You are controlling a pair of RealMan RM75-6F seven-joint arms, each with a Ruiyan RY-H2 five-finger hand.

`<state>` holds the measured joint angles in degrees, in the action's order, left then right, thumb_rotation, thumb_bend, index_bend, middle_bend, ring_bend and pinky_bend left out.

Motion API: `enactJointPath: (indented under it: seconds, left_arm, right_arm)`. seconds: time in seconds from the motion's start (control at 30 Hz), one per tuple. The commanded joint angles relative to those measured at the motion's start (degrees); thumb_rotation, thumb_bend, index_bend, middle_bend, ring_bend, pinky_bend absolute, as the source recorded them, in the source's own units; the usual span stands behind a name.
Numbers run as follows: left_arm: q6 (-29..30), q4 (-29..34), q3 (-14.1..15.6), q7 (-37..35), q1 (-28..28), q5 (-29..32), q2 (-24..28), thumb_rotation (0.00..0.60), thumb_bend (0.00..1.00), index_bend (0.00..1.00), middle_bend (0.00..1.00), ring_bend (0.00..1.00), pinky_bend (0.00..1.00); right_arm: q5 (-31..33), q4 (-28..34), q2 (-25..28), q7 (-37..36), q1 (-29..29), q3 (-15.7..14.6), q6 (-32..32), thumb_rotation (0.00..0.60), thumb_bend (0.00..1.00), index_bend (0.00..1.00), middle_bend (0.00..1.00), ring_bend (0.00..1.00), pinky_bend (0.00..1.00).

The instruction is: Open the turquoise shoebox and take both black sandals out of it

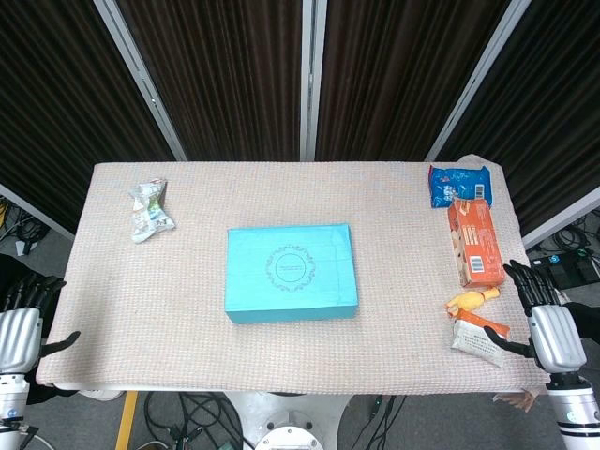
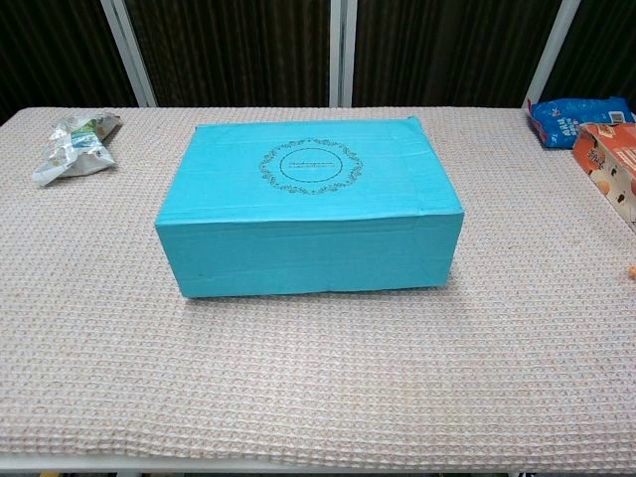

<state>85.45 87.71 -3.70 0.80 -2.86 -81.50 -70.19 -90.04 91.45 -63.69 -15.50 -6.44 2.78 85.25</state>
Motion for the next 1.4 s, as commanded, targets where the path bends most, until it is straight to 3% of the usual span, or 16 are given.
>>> enactJointPath:
  seconds: [0.03, 0.33, 0.47, 0.63, 0.8, 1.0, 1.2, 1.4]
  left_arm:
    - [-0.2, -0.1, -0.1, 0.0, -0.1, 0.3, 0.0, 0.6, 0.04, 0.22, 0.16, 0.05, 0.12]
    - [-0.1, 0.0, 0.0, 0.0, 0.1, 0.3, 0.1, 0.6, 0.04, 0.22, 0.16, 0.05, 0.12]
    - [0.2, 0.2, 0.1, -0.1, 0.3, 0.2, 0.1, 0.6, 0.04, 0.22, 0.16, 0.05, 0.12]
    - [0.5, 0.4, 0.1, -0.1, 0.5, 0.0, 0.2, 0.6, 0.04, 0.22, 0.16, 0.05, 0.12]
    - [0.7, 0.9, 0.1, -0.2, 0.8, 0.3, 0.5, 0.6, 0.04, 0.22, 0.16, 0.05, 0.12]
    - [1.0, 0.9, 0.2, -0.3, 1.2, 0.5, 0.9, 0.6, 0.04, 0.22, 0.16, 0.05, 0.12]
    - [1.1, 0.5, 0.2, -1.0, 1.6, 0.7, 1.0, 0.6, 0.04, 0.22, 0.16, 0.05, 0.12]
    - [1.1, -0.1, 0.4, -1.8, 1.8, 0.8, 0.6, 0.6, 0.04, 0.22, 0.16, 0.05, 0.12]
  right_arm:
    - [0.1, 0.1, -0.1, 0.1, -0.2, 0.1, -0.4, 0.6, 0.09, 0.0, 0.03, 0.0, 0.0]
    - [-0.4, -0.1, -0.2, 0.2, -1.0, 0.0, -1.3, 0.6, 0.09, 0.0, 0.03, 0.0, 0.0]
    - [-0.8, -0.5, 0.1, 1.6, -3.1, 0.2, -4.4, 0.6, 0.09, 0.0, 0.03, 0.0, 0.0]
    - [0.5, -2.8, -1.6, 3.9, -9.4, 2.6, -12.2, 0.6, 0.08, 0.0, 0.02, 0.0, 0.0]
    - [1.8, -8.0, -8.4, 4.9, -17.1, 5.6, -19.7, 0.6, 0.0, 0.0, 0.02, 0.0, 0.0]
    - [0.7, -15.5, -18.2, 5.1, -24.7, 7.1, -24.5, 0.6, 0.0, 0.0, 0.01, 0.0, 0.0]
    - [0.0, -20.9, -25.8, 6.7, -29.8, 7.4, -26.5, 0.6, 0.0, 0.0, 0.0, 0.0, 0.0]
    - [-1.7, -22.1, -30.7, 7.1, -33.1, 6.6, -26.5, 0.6, 0.0, 0.0, 0.0, 0.0, 0.0]
